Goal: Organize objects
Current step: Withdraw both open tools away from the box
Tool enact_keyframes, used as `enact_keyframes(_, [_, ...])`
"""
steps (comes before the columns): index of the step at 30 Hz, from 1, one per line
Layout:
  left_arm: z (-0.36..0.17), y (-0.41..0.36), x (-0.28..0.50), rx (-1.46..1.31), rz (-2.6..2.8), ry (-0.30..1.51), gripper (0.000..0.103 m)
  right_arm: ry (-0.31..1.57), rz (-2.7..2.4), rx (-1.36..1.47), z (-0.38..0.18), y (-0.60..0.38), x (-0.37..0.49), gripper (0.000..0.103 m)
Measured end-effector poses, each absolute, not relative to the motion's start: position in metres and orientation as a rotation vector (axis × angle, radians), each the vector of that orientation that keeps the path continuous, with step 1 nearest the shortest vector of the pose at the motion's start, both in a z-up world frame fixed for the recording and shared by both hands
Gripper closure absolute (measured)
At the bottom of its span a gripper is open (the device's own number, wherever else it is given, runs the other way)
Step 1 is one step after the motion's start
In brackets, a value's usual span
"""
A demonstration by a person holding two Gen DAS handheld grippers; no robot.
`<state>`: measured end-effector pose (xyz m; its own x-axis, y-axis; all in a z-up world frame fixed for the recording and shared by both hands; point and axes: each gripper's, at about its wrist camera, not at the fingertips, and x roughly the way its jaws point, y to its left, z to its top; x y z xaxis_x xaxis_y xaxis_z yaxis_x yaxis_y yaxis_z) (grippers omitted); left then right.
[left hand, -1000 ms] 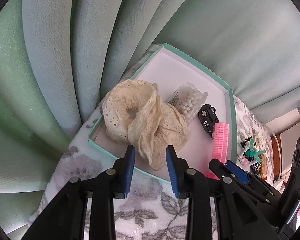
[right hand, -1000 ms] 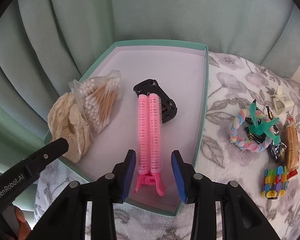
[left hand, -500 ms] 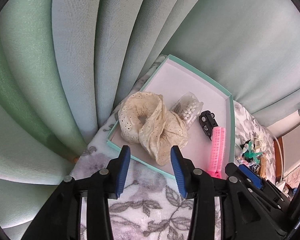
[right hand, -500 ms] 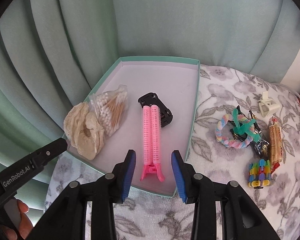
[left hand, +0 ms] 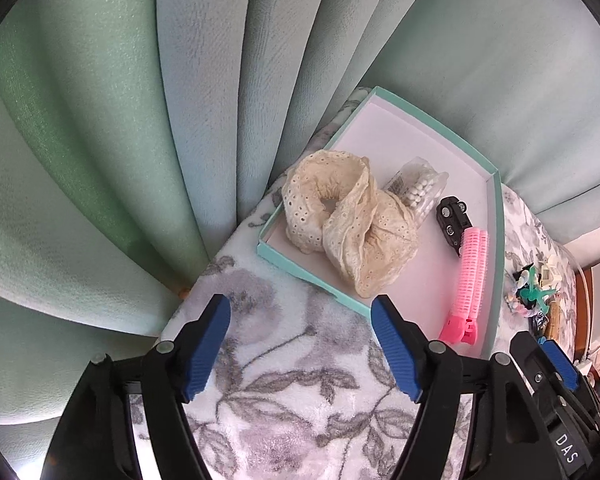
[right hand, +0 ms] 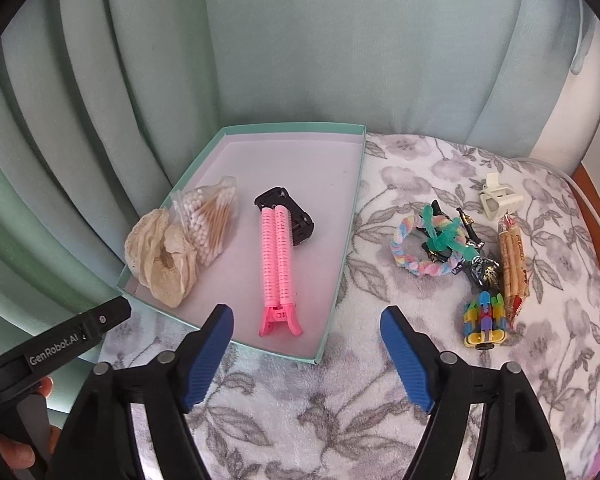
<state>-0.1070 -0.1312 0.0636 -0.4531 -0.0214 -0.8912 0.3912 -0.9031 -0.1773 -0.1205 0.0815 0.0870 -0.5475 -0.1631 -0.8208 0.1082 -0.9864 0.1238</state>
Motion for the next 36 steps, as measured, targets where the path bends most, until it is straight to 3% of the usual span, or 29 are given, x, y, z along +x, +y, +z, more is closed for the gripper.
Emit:
enact_keyframes(2, [0.063,-0.132,-0.105,1.487,-2.418,0.530,0.028,-0.098,-2.636,1.411,0.088,0.085,-0.118,0.023])
enact_keyframes(3, [0.063,-0.132,-0.104,1.486,-2.414,0.530,0.022,-0.100,-2.638,1.413,0.088,0.086,-0.117,0.021])
enact_keyframes(7, [0.073,-0.134,-0.085,1.469,-2.413,0.521,0.015,-0.106,-2.647,1.406,0.090,0.089,-0.111,0.005])
enact_keyframes(11, [0.077,-0.135,-0.077,1.447,-2.408,0.524,0.013,-0.106,-2.652,1.391,0.095,0.091,-0.106,0.004])
enact_keyframes(13, [0.080,-0.136,-0.073,1.427,-2.410,0.526,0.004,-0.103,-2.658,1.384,0.097,0.093,-0.103,0.001])
enact_keyframes(36, [0.137,-0.097,-0.059,1.324,-2.532,0.444,0.004,-0.205,-2.719,1.311,0.140,0.142,-0.054,0.000])
